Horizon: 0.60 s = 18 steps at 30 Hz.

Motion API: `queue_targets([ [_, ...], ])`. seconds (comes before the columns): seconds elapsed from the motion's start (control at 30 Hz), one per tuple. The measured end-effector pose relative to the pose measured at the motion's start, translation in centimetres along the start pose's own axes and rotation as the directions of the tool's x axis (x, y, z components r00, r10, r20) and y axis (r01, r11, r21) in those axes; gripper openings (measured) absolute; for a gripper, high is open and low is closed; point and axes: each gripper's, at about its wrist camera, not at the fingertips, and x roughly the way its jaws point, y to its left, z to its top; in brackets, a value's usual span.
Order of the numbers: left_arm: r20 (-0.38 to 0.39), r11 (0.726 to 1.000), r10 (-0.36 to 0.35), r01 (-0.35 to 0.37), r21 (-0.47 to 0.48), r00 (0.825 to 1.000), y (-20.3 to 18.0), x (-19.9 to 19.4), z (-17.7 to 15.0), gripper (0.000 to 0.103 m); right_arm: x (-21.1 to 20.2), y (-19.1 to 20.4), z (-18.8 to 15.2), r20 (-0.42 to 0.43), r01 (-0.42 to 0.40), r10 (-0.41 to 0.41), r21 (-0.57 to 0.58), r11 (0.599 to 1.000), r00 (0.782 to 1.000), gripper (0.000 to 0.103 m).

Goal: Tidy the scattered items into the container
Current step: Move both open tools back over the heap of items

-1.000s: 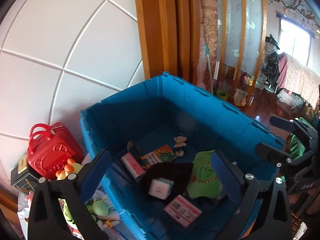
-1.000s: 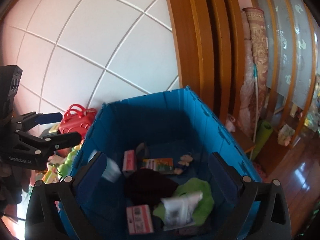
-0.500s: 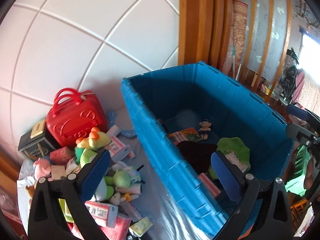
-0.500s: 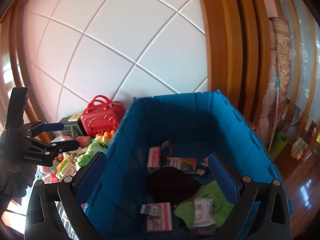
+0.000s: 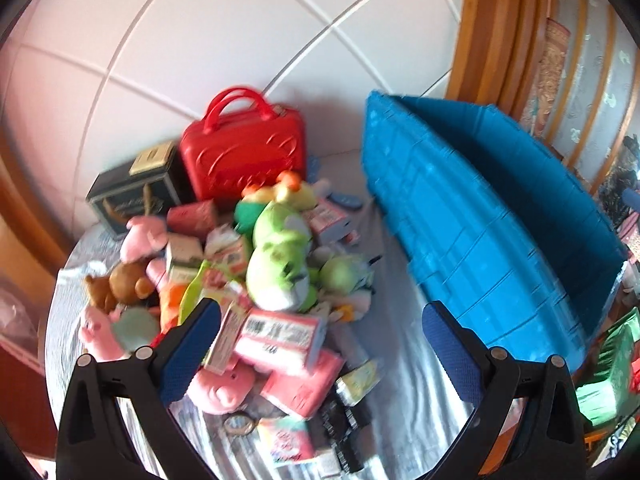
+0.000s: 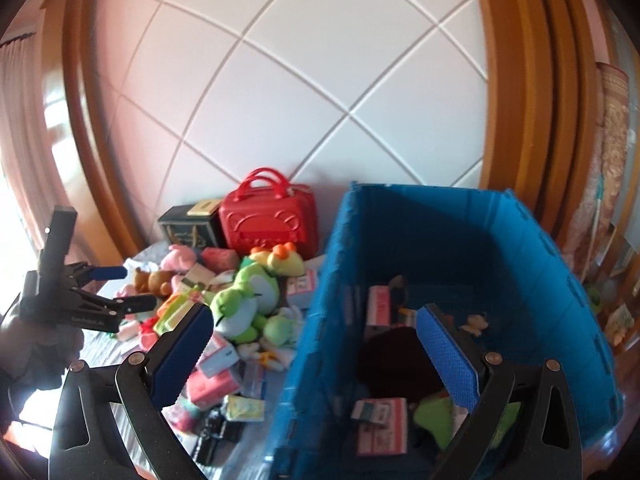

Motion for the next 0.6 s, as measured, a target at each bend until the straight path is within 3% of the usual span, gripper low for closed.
queue_targets([
  [0.3, -0.139, 0.998, 0.047, -0.051, -0.024, 0.989, 6.4, 2.8, -8.6, 0.102, 5.5, 9.6, -4.2, -0.127, -0.102, 0.087, -0.118, 0.988, 0.988, 0.103],
  [0.6, -0.302, 0.999, 0.011, -0.022, -0.034, 0.953, 7.3, 9.2, -16.9, 0.1, 12.1, 14.5, -11.9, -0.293, -0.155, 0.103, -0.159, 0.975, 0.95, 0.103],
])
